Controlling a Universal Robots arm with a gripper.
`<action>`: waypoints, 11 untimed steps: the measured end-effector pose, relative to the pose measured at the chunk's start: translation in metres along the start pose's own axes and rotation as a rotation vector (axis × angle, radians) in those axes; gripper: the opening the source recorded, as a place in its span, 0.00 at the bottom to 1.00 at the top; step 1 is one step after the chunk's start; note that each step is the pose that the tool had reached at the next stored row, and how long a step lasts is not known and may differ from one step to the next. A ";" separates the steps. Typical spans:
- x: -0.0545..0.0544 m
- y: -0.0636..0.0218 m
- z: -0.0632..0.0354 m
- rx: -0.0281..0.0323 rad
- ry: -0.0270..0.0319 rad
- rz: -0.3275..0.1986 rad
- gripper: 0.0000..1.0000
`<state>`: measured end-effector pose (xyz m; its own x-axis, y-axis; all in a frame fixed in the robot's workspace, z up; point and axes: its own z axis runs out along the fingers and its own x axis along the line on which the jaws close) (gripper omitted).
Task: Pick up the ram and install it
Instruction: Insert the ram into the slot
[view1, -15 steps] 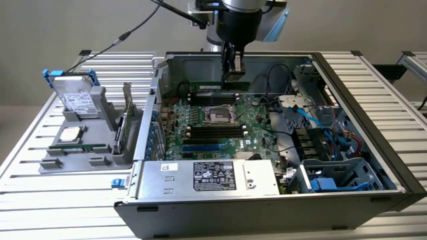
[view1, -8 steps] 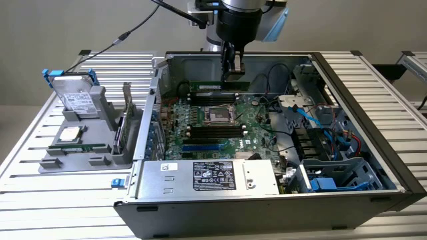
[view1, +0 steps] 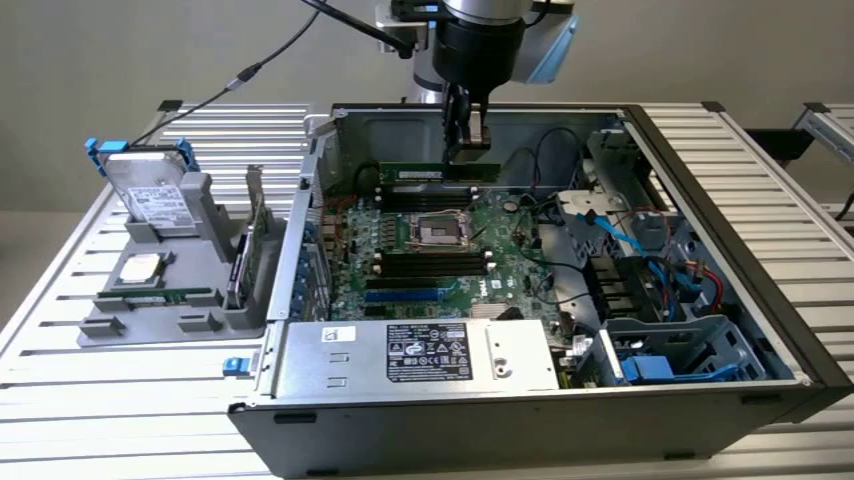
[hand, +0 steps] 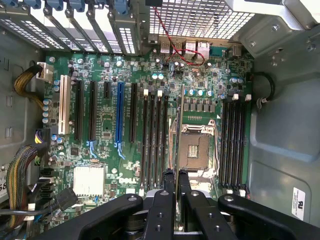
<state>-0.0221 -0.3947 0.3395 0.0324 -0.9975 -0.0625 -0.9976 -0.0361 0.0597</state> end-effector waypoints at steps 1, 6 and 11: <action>0.000 0.0000 0.0000 0.0000 0.0004 0.000 0.13; 0.001 0.0031 0.0085 0.0000 0.0014 0.000 0.13; 0.001 0.0064 0.0177 -0.0001 0.0015 0.000 0.13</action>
<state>-0.0295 -0.3948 0.3222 0.0324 -0.9976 -0.0611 -0.9976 -0.0361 0.0598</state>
